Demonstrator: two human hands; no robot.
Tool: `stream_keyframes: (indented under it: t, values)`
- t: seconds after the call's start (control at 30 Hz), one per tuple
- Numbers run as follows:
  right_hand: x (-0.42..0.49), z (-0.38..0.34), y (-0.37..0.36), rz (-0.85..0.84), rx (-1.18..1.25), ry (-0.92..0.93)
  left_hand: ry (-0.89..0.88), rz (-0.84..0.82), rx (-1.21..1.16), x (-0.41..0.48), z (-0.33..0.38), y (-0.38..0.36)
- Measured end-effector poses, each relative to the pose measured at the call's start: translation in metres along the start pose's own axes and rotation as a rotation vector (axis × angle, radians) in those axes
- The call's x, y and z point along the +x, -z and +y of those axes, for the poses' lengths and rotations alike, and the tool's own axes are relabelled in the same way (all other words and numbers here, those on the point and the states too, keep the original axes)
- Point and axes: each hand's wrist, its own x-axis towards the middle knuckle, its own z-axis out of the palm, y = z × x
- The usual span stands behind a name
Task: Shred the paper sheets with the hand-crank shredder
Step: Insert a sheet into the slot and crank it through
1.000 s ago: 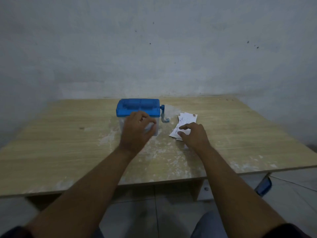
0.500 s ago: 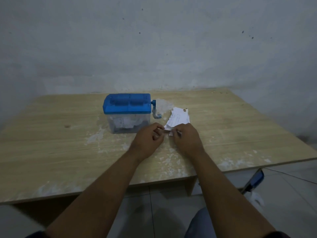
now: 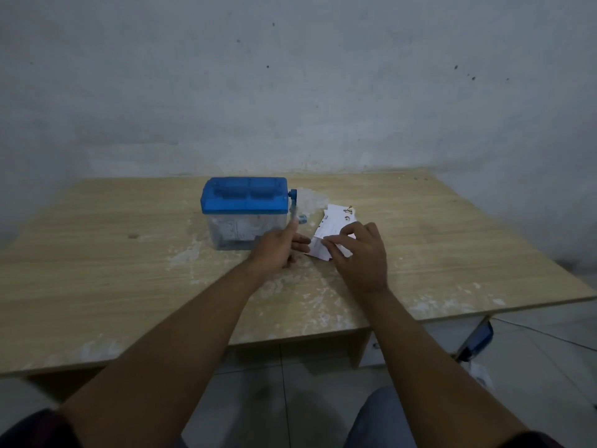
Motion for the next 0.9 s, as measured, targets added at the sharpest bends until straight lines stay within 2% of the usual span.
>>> stream_keyframes:
  t: [0.07, 0.17, 0.27, 0.4, 0.5, 0.7, 0.77, 0.9]
  values:
    - [0.001, -0.004, 0.004, 0.028, 0.015, 0.062, 0.084, -0.055, -0.07, -0.002, 0.014, 0.006]
    - [0.003, -0.015, 0.005, 0.031, 0.071, 0.076, -0.003, -0.022, -0.077, -0.002, 0.023, 0.018]
    - [0.011, -0.031, 0.008, 0.022, 0.173, -0.004, -0.054, -0.057, -0.182, -0.004, 0.036, 0.029]
    - [0.025, -0.052, 0.015, -0.02, 0.528, -0.279, -0.142, -0.025, -0.15, -0.004, 0.057, 0.041]
    - [0.038, -0.063, 0.009, -0.035, 0.69, -0.522, -0.203, -0.012, -0.197, -0.006, 0.069, 0.051]
    - [0.075, -0.087, 0.002, -0.094, 1.124, -0.854, -0.322, 0.064, -0.178, -0.007, 0.076, 0.076]
    - [0.087, -0.092, -0.001, -0.131, 1.172, -0.878, -0.352, 0.077, -0.135, -0.005, 0.073, 0.087]
    - [0.112, -0.097, -0.009, -0.26, 1.015, -0.759, -0.43, 0.058, 0.007, -0.002, 0.067, 0.112]
